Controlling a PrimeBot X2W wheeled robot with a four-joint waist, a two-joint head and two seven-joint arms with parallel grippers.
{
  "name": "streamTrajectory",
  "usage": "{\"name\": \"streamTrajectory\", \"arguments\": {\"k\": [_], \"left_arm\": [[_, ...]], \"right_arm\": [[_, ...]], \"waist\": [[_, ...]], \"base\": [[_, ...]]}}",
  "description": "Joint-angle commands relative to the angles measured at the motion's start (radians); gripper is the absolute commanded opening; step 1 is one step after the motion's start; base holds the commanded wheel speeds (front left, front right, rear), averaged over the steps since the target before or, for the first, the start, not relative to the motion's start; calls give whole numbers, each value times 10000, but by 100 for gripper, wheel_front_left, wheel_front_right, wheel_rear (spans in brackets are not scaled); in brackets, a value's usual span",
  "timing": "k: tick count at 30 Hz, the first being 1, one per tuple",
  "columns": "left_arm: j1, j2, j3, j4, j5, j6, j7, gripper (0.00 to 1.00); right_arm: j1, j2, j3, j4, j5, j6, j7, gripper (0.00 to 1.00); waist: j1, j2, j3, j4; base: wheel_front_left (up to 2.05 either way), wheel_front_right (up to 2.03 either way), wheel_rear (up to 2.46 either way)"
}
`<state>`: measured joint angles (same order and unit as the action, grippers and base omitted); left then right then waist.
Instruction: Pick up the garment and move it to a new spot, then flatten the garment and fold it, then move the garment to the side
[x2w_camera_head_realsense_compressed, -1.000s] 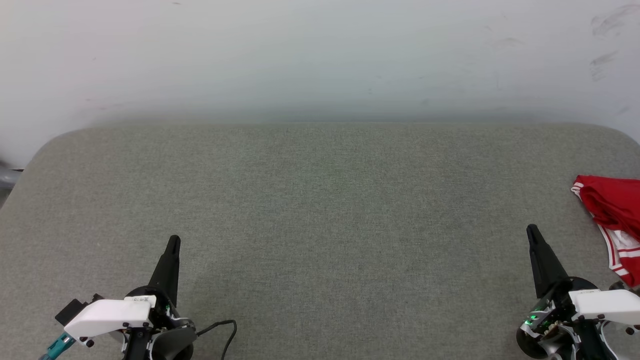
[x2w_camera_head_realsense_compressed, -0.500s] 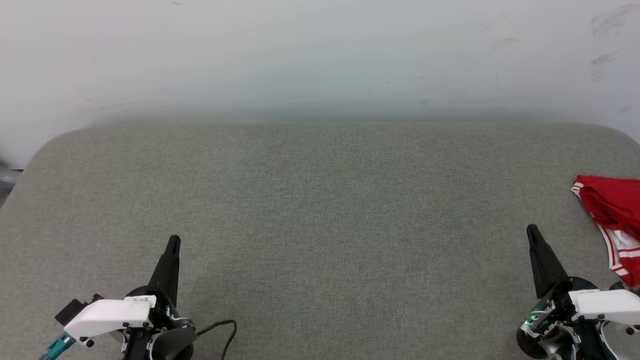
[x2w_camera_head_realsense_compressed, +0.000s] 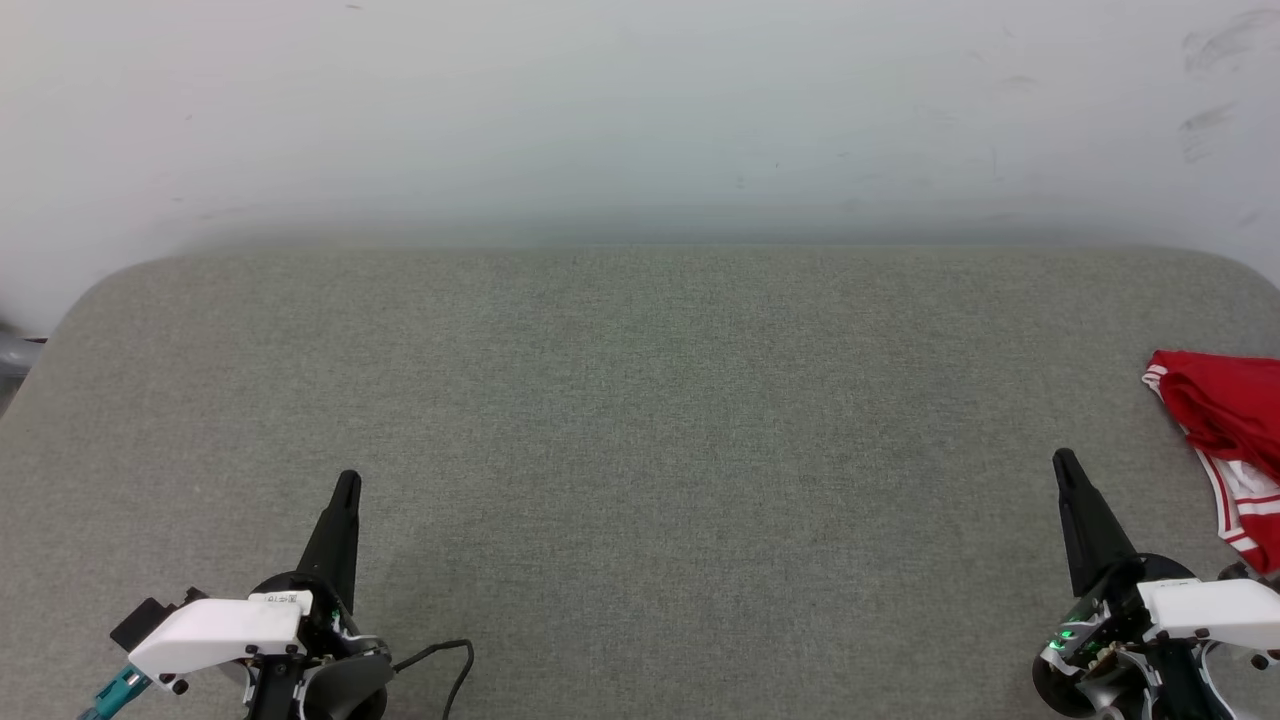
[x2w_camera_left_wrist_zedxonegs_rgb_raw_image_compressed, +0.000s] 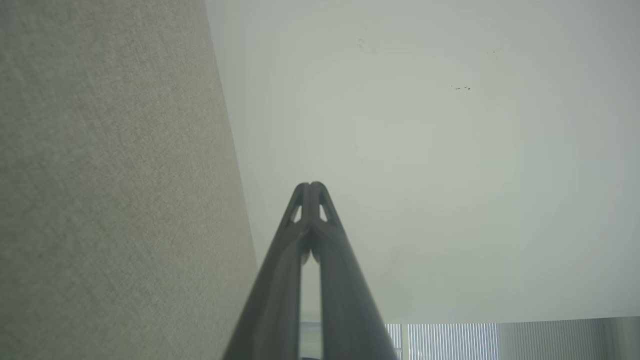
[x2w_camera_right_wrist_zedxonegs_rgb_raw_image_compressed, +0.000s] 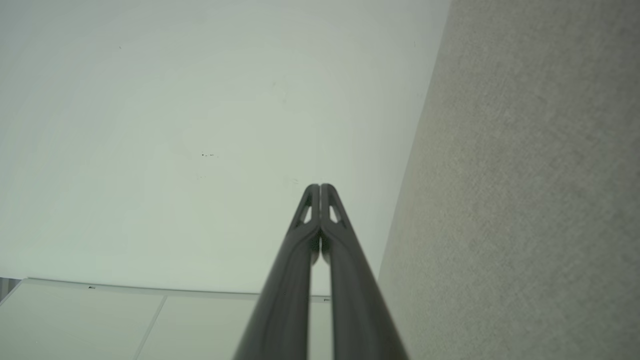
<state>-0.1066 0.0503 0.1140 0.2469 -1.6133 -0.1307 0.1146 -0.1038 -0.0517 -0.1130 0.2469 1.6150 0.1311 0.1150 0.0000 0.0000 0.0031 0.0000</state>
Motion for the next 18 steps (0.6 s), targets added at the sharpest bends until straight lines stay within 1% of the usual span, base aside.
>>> {"name": "streamTrajectory", "arguments": {"k": [1,18], "left_arm": [[-74,-15,23,-3,17,1,18,0],[-74,-15,21,-4,15,1,17,0]], "right_arm": [[-136,35,4,9,-48,-7,10,0],[-136,35,4,9,-47,-7,9,0]], "waist": [[0,0,0,0],[0,0,0,0]], "base": [[0,0,0],[0,0,0]]}}
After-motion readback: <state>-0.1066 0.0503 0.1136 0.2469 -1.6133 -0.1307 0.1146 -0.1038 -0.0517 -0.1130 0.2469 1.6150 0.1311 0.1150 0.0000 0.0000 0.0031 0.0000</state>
